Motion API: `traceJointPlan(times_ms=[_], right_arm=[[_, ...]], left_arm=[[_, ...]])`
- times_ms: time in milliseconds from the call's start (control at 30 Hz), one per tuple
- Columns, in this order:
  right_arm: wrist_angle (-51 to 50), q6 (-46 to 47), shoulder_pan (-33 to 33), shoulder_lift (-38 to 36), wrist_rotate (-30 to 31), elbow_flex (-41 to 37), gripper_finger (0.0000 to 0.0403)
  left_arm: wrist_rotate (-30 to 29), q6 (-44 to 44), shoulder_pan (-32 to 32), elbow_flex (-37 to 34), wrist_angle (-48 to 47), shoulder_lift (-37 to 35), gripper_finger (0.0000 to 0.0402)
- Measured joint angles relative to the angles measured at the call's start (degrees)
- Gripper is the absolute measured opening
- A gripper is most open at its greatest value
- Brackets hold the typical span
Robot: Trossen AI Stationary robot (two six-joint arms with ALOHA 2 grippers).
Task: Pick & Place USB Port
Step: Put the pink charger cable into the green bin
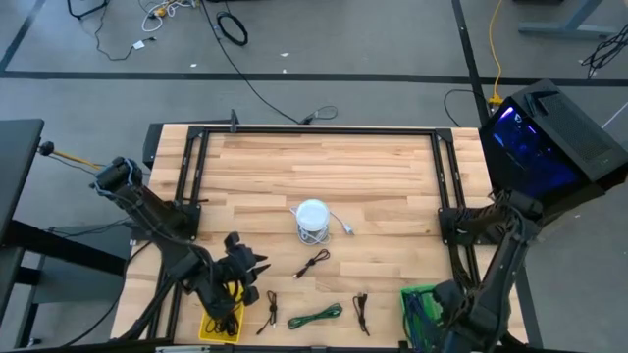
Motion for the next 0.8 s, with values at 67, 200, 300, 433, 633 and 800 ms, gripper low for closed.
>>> traceJointPlan(times_ms=[67,200,300,433,633,800], right_arm=[[0.9,-0.2,0.0,1.3,0.0,0.0,0.001],[2.0,-0.4,0.1,3.4,-0.2,0.0,0.001],[2.1,-0.8,-0.2,4.7,2.0,0.0,0.001],[2.4,-2.7,-0.9,6.1,2.3,0.0,0.001],[2.4,-4.7,-1.7,7.5,2.1,0.0,0.001],[2.3,-4.9,-1.7,8.8,0.2,0.0,0.001]], left_arm=[[0.0,0.0,-0.7,0.0,0.5,0.0,0.0101],[-0.1,0.2,-1.7,0.0,0.9,0.0,0.0101],[-0.7,0.7,-1.9,0.0,0.9,0.0,0.0101],[-0.9,0.7,-1.8,0.0,0.9,0.0,0.0101],[-0.9,0.7,-1.9,0.0,0.9,0.0,0.0101],[-0.9,0.7,-1.9,0.0,1.1,0.0,0.0101]])
